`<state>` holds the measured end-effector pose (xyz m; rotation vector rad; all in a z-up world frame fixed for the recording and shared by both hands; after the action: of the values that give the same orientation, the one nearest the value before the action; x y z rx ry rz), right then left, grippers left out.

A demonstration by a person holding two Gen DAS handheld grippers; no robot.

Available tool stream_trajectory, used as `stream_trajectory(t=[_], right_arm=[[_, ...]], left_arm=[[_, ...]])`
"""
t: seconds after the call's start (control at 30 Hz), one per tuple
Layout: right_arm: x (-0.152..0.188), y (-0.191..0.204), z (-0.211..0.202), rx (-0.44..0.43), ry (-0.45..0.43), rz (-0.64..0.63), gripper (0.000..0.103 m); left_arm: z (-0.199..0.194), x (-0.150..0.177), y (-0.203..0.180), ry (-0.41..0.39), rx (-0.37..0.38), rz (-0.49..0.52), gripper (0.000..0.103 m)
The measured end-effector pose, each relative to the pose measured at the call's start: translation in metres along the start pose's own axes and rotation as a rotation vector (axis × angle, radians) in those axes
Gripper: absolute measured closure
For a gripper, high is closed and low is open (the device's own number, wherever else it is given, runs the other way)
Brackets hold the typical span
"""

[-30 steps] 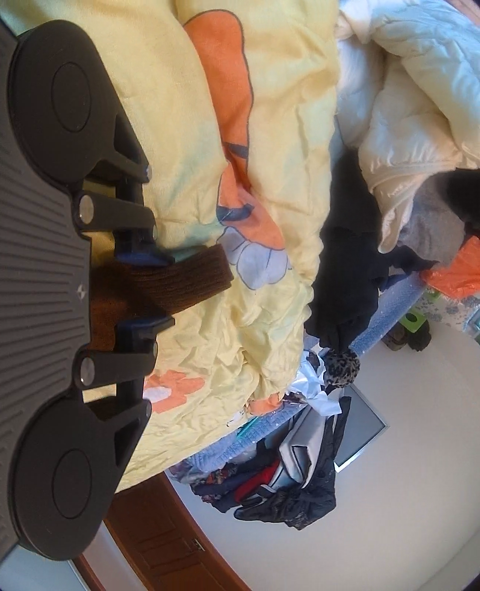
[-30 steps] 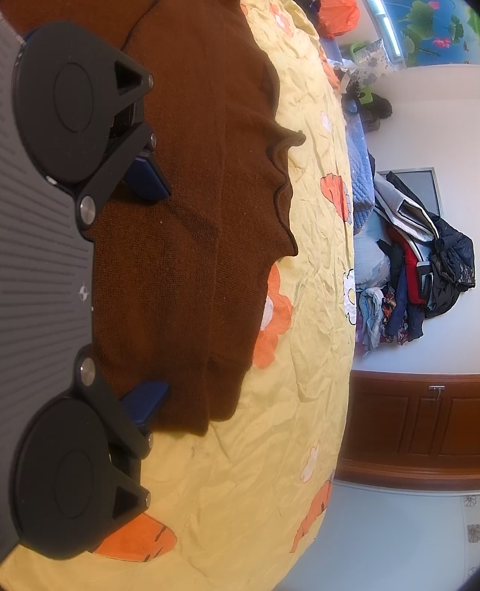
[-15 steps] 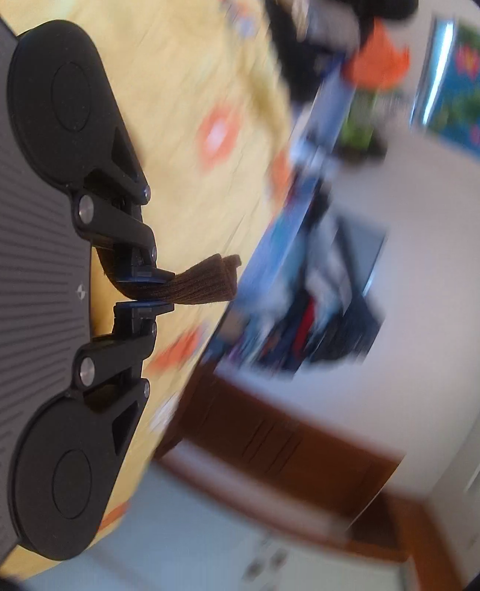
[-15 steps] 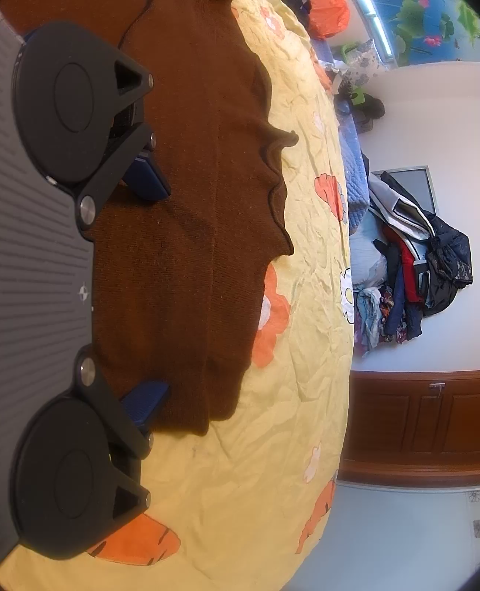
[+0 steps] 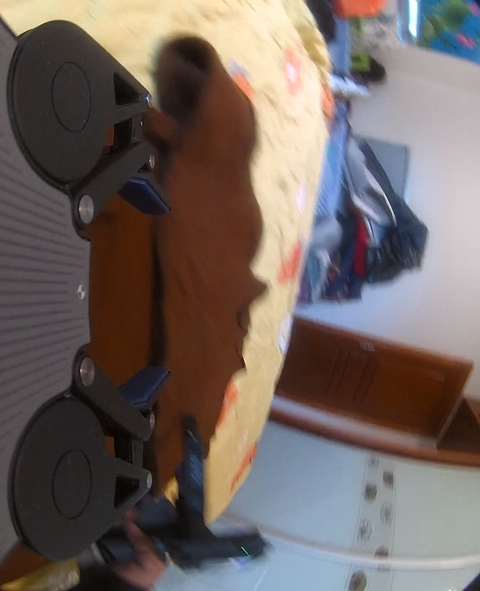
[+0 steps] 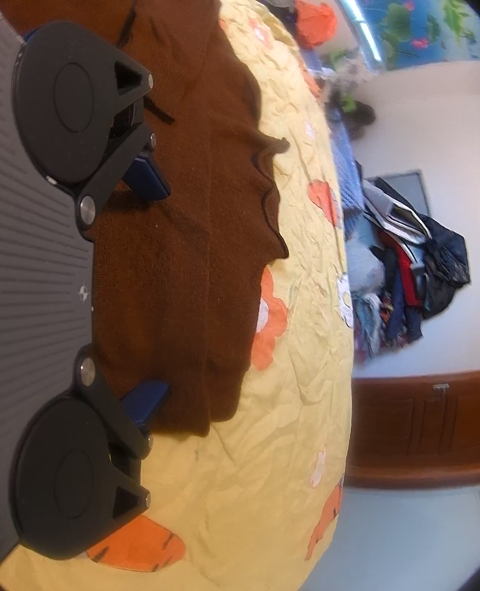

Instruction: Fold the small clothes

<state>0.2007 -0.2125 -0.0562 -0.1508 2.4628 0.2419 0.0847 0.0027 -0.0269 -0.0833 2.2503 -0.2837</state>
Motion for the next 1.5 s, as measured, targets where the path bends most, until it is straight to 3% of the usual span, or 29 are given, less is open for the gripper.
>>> stream_trajectory(t=[0.07,0.13,0.2,0.23,0.3,0.37,0.57,0.63,0.67,0.73,0.77,0.8,0.9,1.0,1.13,1.23,1.33,1.4,1.5], right_arm=[[-0.011,0.006,-0.014,-0.066,0.0,0.076,0.0],[-0.023,0.024,-0.031,-0.279,-0.015,0.182,0.0],[-0.026,0.05,-0.029,-0.489,0.093,0.258,0.0],[-0.023,0.063,-0.021,-0.553,0.177,0.28,0.001],[-0.015,0.082,0.0,-0.611,0.325,0.298,0.016],[-0.01,0.09,0.014,-0.59,0.38,0.29,0.02],[-0.019,0.105,0.024,-0.588,0.392,0.286,0.021],[-0.02,0.111,0.025,-0.586,0.401,0.263,0.025],[-0.02,0.114,0.026,-0.58,0.408,0.248,0.034],[-0.019,0.114,0.028,-0.556,0.421,0.221,0.061],[-0.016,0.114,0.03,-0.545,0.437,0.215,0.085],[-0.013,0.114,0.032,-0.54,0.453,0.211,0.089],[-0.017,0.112,0.02,-0.57,0.408,0.196,0.091],[-0.042,0.095,-0.015,-0.638,0.309,0.205,0.091],[-0.07,0.042,-0.045,-0.608,0.209,0.254,0.091],[-0.069,-0.01,-0.041,-0.533,0.211,0.324,0.092],[-0.046,-0.055,-0.019,-0.437,0.256,0.399,0.092],[-0.03,-0.07,-0.008,-0.412,0.279,0.448,0.091],[-0.017,-0.065,-0.007,-0.441,0.276,0.454,0.091]], left_arm=[[0.006,0.013,0.018,0.049,-0.019,-0.046,0.013],[0.008,0.013,0.031,0.061,0.022,-0.148,0.012],[0.009,0.01,0.041,0.046,0.023,-0.211,0.012],[0.009,0.01,0.041,0.043,0.025,-0.21,0.009],[0.012,0.011,0.036,0.051,0.021,-0.179,0.006],[0.012,0.012,0.035,0.054,0.02,-0.169,0.006],[0.013,0.011,0.038,0.048,0.044,-0.19,0.003],[0.016,0.01,0.036,0.048,0.044,-0.19,0.003],[0.016,0.01,0.037,0.047,0.046,-0.192,0.003],[0.015,0.011,0.036,0.046,0.048,-0.195,0.003],[0.015,0.011,0.037,0.045,0.049,-0.196,0.003],[0.015,0.011,0.037,0.045,0.05,-0.196,0.003],[0.015,0.011,0.037,0.046,0.048,-0.195,0.003],[0.015,0.011,0.037,0.046,0.048,-0.195,0.003],[0.015,0.011,0.038,0.045,0.049,-0.197,0.003],[0.015,0.011,0.038,0.045,0.05,-0.197,0.003],[0.014,0.011,0.038,0.046,0.049,-0.196,0.003],[0.01,0.01,0.039,0.037,0.052,-0.201,0.003],[-0.01,-0.003,0.041,-0.007,0.113,-0.208,0.003]])
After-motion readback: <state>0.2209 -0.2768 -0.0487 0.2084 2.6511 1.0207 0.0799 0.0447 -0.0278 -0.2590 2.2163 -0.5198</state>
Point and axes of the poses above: each gripper's, at about its wrist camera, not at the fingertips, and z roughly the way its jaws point, y to its left, x to its underside, the point moved 10 cm from there along z, roughly the way its jaws point, and after that the axes turned 12 degrees about y, right-handed, at the moved point
